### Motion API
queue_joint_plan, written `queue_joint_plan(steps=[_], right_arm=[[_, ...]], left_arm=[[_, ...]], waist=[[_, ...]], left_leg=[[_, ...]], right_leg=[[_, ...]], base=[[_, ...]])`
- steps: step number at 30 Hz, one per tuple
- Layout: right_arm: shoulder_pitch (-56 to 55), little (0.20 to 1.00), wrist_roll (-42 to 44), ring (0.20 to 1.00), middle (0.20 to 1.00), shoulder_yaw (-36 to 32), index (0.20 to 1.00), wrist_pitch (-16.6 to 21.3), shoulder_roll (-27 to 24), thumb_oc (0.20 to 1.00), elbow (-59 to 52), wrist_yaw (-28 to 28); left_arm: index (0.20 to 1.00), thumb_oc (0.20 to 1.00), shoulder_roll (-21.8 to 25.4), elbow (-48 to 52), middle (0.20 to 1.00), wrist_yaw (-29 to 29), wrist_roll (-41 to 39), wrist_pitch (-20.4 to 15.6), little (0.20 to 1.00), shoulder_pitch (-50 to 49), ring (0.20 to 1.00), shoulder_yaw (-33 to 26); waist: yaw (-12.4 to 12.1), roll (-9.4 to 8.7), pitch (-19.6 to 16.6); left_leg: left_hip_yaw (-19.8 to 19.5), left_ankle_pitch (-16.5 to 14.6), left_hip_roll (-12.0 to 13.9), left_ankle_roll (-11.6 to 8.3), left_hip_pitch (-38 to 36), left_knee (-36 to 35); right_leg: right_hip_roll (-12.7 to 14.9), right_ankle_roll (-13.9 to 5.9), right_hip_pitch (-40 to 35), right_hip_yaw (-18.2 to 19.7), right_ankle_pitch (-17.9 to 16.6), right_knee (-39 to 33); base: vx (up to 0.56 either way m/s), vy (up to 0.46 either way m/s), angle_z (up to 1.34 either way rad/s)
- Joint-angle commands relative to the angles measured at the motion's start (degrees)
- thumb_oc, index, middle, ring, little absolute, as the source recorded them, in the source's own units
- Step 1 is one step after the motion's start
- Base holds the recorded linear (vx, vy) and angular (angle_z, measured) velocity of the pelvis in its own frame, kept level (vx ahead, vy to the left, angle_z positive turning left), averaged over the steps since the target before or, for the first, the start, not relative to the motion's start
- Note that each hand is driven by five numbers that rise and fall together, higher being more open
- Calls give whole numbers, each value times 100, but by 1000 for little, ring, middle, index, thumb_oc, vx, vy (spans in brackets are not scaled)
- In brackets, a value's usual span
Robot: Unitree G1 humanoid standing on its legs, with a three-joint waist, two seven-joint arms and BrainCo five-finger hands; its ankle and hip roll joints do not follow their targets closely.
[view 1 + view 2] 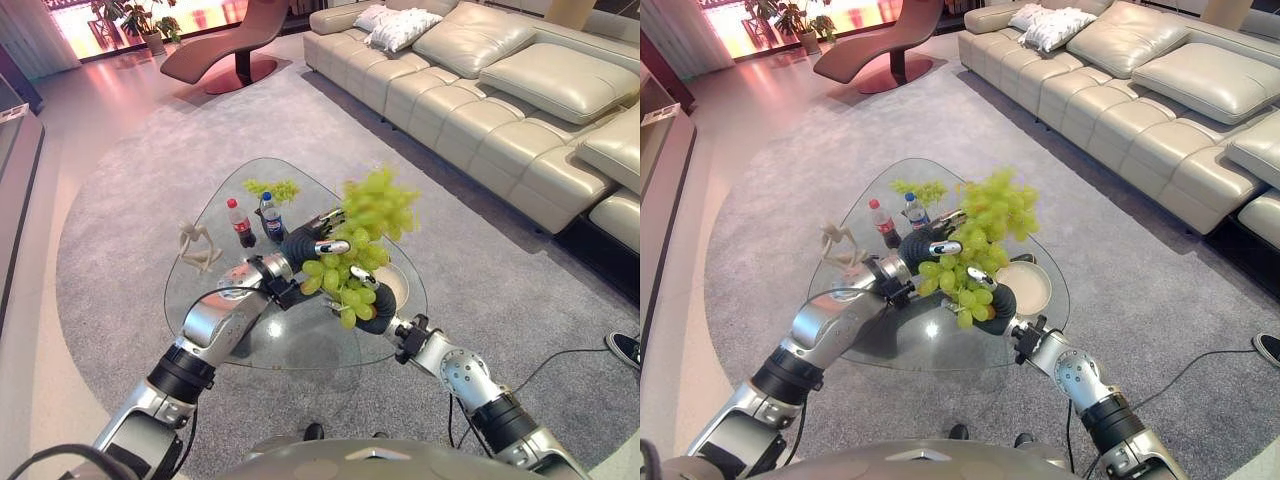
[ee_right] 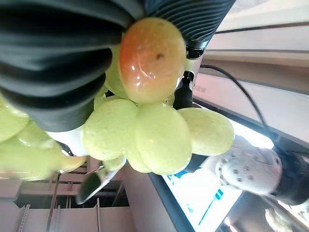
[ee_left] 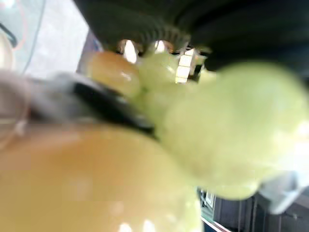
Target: Pick up fruits into the plate
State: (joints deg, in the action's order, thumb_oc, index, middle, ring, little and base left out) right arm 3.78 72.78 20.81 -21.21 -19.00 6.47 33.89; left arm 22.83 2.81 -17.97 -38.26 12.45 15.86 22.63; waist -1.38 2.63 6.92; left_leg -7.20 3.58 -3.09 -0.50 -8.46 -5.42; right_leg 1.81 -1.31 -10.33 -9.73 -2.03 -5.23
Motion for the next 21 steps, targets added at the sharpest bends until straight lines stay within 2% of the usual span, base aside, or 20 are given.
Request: queue_joint_plan(steps=[1,9,15,21], right_arm=[[159,200,43,200,200,-255,200,322,353,200,-378,299],[-127,200,-208,200,200,-816,200,541,218,200,-93,241],[-276,200,-700,200,200,-1254,200,685,86,200,175,181],[-346,200,-1526,200,200,-1703,200,717,-200,200,575,-9]], left_arm=[[1000,1000,21,-278,1000,-18,-1,-192,1000,214,1000,-244],[1000,1000,190,-388,1000,77,-126,-118,1000,-167,1000,-679],[1000,1000,270,-639,1000,248,75,-104,1000,-506,1000,-1040],[1000,1000,327,-1315,1000,458,413,-113,1000,-910,1000,-1368]], waist=[[-17,-199,-67],[22,-191,-25],[47,-201,21],[44,-226,112]], left_leg=[[633,-975,80,11,-355,314],[674,-962,108,-2,-355,312],[679,-950,124,-14,-363,307],[702,-938,152,-39,-343,321]], right_leg=[[269,-388,-90,207,375,128],[284,-398,-79,169,375,148],[286,-400,-76,168,368,157],[281,-385,-48,153,376,191]], base=[[0,0,0],[0,0,0],[0,0,0],[0,0,0]])
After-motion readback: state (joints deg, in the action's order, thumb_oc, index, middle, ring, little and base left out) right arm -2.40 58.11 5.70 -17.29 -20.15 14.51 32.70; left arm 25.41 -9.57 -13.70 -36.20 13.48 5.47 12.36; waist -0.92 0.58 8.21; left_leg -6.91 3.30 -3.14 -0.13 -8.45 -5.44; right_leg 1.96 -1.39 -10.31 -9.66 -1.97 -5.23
